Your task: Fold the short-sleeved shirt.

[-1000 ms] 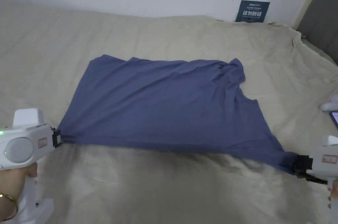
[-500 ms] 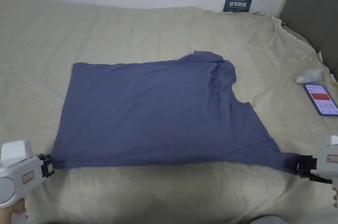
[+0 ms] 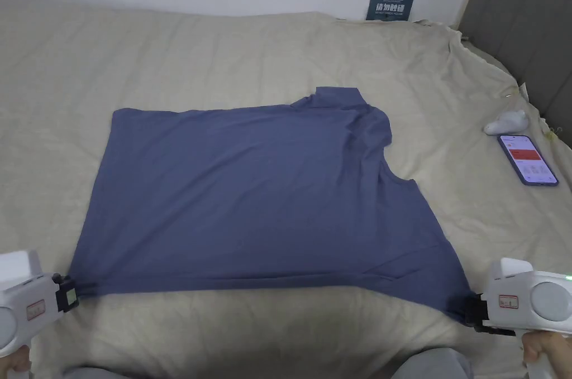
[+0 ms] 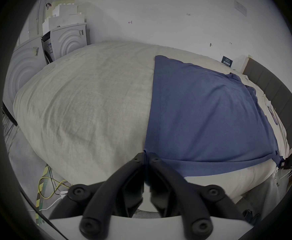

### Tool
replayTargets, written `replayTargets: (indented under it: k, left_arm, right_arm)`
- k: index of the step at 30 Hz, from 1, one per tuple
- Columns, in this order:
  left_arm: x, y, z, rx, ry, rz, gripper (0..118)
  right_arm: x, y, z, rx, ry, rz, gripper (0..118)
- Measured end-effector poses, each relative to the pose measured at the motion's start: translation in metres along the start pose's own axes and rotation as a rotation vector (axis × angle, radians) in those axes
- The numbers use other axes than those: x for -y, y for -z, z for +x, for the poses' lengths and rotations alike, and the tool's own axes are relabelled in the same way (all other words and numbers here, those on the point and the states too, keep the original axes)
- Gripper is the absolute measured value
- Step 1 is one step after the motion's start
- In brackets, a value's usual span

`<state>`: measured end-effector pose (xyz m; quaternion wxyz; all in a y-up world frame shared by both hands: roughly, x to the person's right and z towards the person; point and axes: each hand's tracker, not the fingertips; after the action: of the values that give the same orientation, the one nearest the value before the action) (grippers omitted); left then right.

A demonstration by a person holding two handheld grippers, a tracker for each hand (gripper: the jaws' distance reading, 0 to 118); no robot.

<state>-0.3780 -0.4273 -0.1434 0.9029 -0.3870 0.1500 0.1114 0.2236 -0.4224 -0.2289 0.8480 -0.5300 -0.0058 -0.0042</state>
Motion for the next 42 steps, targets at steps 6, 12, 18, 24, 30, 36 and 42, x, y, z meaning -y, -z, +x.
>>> replayTargets:
  k: [6,12,18,24,30,36,42]
  left_arm:
    - [-0.020,-0.018,-0.023,-0.026,-0.111,0.028,113]
    - [-0.086,-0.060,-0.025,0.065,-0.171,0.156,113]
    - [-0.115,-0.100,0.018,0.067,-0.086,0.401,113]
    - [-0.090,-0.118,0.072,-0.024,0.128,0.626,108]
    - [-0.069,-0.119,0.089,0.080,0.128,0.629,62]
    - [-0.060,-0.114,0.094,0.115,0.135,0.611,7]
    - [-0.052,-0.113,0.097,0.128,0.141,0.595,0]
  right_arm:
    - [-0.021,-0.034,0.009,-0.014,-0.054,0.043,99]
    - [-0.066,-0.109,0.010,-0.004,-0.045,0.330,99]
    - [-0.077,-0.166,-0.015,-0.051,-0.039,0.688,105]
    - [-0.051,-0.172,-0.049,-0.037,-0.092,0.909,107]
    - [-0.029,-0.161,-0.064,-0.079,-0.090,0.912,88]
    - [-0.023,-0.153,-0.069,-0.111,-0.096,0.899,2]
    - [-0.017,-0.149,-0.078,-0.132,-0.095,0.884,0]
